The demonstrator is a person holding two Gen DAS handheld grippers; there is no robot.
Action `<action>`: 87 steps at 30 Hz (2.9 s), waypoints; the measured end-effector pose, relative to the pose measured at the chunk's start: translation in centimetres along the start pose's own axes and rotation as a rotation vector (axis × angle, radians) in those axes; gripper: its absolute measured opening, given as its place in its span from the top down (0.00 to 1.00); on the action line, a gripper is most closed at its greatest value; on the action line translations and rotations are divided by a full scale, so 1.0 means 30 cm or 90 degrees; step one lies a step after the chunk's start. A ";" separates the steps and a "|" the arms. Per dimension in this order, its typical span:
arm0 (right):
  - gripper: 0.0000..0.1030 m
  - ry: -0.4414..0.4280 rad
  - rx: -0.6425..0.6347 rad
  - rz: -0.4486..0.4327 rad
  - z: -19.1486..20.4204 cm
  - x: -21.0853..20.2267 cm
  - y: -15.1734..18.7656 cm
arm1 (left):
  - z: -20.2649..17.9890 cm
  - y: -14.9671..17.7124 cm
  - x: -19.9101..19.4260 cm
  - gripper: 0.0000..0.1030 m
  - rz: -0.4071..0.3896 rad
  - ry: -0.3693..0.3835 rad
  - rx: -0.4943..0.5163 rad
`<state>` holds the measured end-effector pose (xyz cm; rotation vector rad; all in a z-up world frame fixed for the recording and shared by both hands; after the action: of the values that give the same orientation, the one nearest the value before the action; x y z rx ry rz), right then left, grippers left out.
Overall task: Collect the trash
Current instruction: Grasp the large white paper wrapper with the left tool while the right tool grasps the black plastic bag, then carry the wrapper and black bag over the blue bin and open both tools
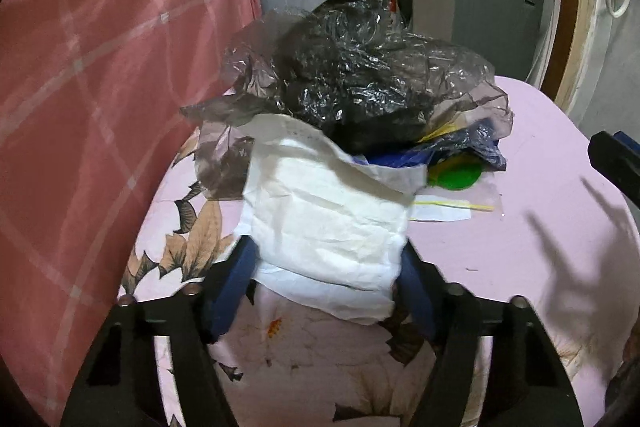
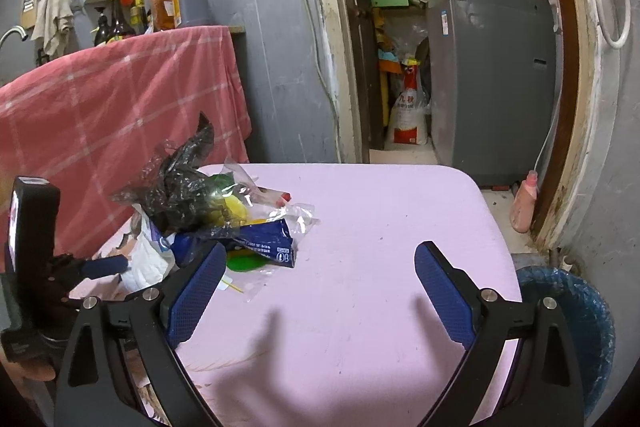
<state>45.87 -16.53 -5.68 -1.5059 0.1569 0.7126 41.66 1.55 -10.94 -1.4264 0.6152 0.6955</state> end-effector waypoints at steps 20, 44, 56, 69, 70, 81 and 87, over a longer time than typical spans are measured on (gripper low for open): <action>0.12 -0.052 -0.068 0.036 0.167 0.060 0.001 | 0.131 0.054 -0.154 0.95 -0.099 0.059 -0.125; 0.89 -0.085 -0.122 0.060 0.378 0.209 -0.060 | 0.192 0.074 -0.271 0.97 -0.160 0.123 -0.181; 0.97 -0.078 -0.107 -0.014 0.372 0.103 -0.080 | 0.200 0.060 -0.284 0.98 -0.191 0.152 -0.184; 0.98 -0.027 -0.080 -0.081 0.302 -0.023 -0.146 | 0.159 0.054 -0.335 0.98 -0.210 0.176 -0.164; 0.98 -0.024 -0.077 -0.083 0.294 -0.032 -0.150 | 0.153 0.053 -0.341 0.98 -0.212 0.178 -0.159; 0.98 0.027 -0.048 -0.113 0.169 -0.145 -0.178 | 0.046 0.027 -0.397 0.98 -0.237 0.208 -0.114; 0.98 0.059 -0.035 -0.136 0.063 -0.228 -0.180 | -0.046 0.005 -0.398 0.98 -0.246 0.240 -0.097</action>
<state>42.62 -16.50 2.64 -1.5814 0.0448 0.4798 33.66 -0.58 -2.21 -1.7765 0.5585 0.1684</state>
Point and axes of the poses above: each gripper's, at about its wrist camera, not at the fingertips, and x roughly the way its jaws point, z to its left, y to its underside, the point moved 8 cm from there along x, roughly the way its jaws point, and after that the axes turned 4 degrees about y, right-handed, at the moved point
